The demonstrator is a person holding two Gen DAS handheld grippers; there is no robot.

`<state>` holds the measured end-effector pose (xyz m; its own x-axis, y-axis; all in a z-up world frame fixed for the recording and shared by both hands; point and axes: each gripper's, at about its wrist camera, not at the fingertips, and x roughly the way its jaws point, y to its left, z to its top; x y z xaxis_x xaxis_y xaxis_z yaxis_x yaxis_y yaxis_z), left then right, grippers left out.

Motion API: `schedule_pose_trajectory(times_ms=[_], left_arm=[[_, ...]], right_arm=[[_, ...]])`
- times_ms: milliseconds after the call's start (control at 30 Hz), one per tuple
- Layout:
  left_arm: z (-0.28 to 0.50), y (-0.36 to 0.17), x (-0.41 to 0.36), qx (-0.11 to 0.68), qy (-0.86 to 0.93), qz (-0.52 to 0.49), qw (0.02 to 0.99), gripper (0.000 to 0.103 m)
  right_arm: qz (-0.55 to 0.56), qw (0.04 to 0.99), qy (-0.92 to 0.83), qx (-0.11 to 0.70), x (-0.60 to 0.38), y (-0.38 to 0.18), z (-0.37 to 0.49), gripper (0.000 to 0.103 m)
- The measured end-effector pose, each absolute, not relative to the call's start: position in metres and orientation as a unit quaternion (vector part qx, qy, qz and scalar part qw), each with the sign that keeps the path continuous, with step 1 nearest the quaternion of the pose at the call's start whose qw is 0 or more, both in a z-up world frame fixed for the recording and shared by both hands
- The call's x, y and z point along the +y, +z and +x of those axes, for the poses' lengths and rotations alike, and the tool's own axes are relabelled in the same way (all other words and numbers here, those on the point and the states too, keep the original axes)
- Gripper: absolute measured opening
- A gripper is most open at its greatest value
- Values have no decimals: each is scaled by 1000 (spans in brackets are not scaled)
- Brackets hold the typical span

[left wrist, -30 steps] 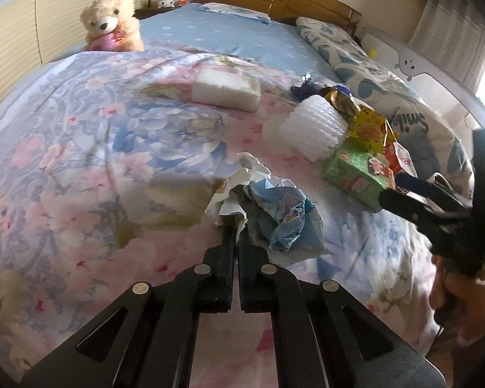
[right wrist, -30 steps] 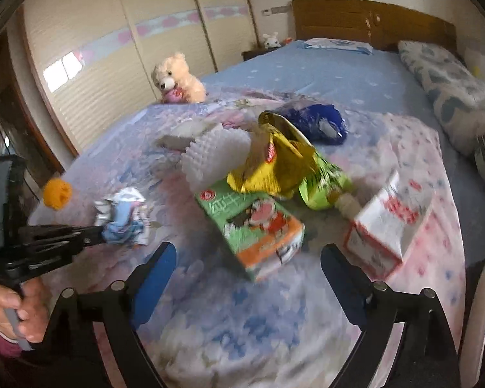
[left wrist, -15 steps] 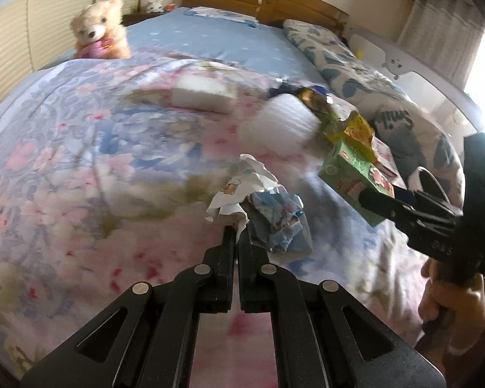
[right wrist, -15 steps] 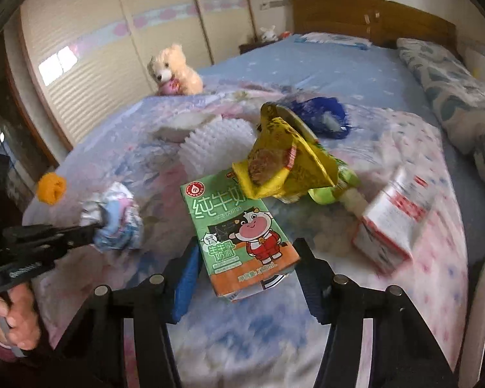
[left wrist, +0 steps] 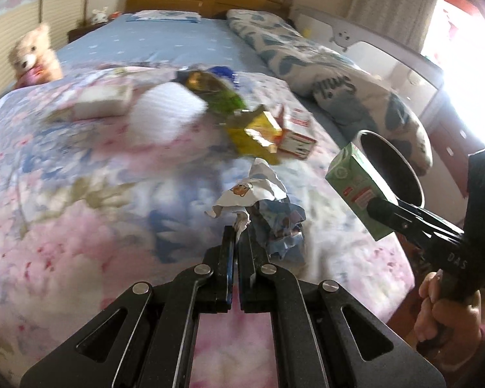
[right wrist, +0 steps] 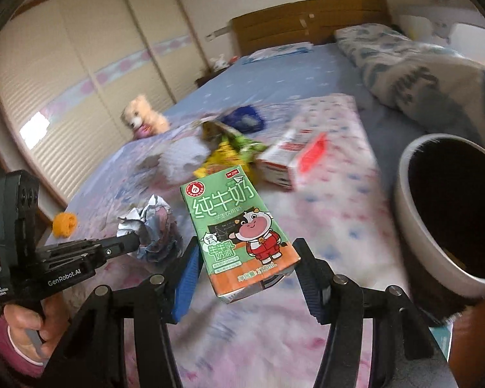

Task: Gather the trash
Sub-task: 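Carry both items over the bin and open both tools to drop them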

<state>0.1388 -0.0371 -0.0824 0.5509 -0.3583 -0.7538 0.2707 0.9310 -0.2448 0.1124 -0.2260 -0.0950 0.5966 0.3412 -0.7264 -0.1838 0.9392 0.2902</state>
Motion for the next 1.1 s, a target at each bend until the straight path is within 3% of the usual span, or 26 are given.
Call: schedule_pose_trajectory(times_ms=[1100], left_arm=[[160, -50, -213, 420, -299, 15, 857, 1]], right_arm=[[162, 904, -33, 395, -390, -76, 76, 57]])
